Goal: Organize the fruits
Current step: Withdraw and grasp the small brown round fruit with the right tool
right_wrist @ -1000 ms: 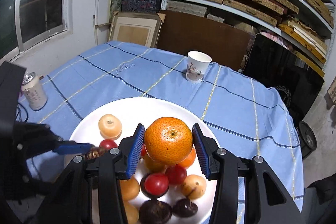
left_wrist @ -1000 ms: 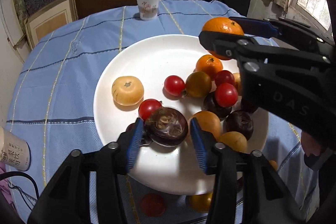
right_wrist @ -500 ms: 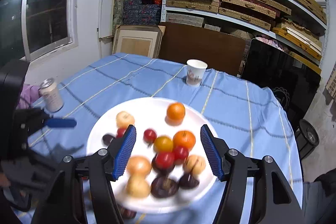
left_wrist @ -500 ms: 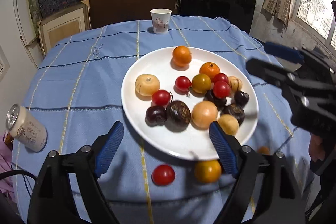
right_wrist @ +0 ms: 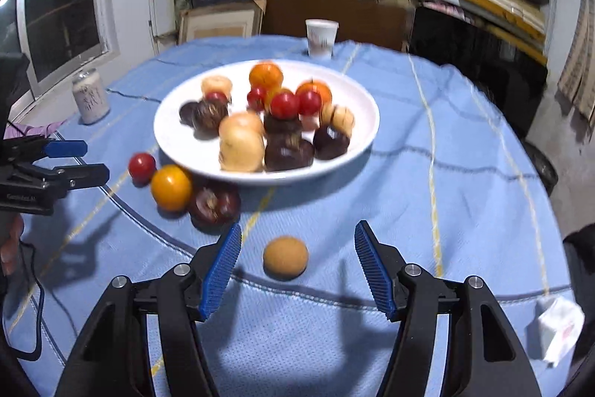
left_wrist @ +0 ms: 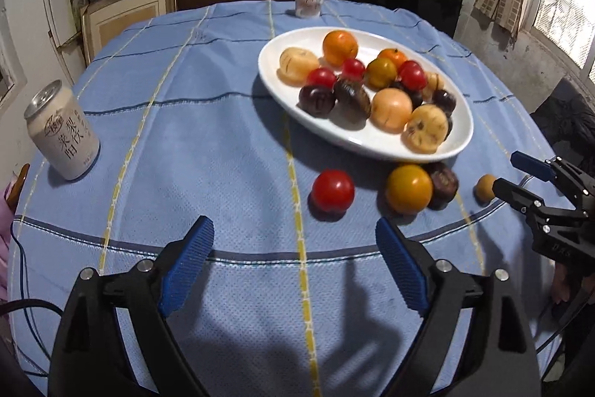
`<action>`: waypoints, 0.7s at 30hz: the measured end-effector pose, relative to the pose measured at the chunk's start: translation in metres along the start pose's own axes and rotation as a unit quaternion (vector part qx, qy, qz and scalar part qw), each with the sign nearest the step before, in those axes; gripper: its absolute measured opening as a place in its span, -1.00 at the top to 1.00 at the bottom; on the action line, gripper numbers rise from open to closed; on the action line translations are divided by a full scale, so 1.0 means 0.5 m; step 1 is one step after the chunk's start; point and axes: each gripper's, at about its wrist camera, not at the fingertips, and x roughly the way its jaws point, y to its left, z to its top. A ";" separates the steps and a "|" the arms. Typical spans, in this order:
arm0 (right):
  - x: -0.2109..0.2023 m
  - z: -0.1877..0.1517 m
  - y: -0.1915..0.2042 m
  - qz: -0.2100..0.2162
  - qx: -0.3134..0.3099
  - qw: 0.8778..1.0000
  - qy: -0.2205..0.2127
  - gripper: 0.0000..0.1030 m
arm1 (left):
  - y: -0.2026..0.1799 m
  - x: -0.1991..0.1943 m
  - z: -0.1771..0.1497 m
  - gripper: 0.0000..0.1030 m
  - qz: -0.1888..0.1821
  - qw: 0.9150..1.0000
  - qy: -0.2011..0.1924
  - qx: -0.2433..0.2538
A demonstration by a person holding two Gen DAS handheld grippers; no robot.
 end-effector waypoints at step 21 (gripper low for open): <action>0.001 -0.007 0.002 0.061 0.012 0.998 -0.027 0.43 | -0.048 0.092 0.036 -0.68 0.058 0.997 0.018 0.042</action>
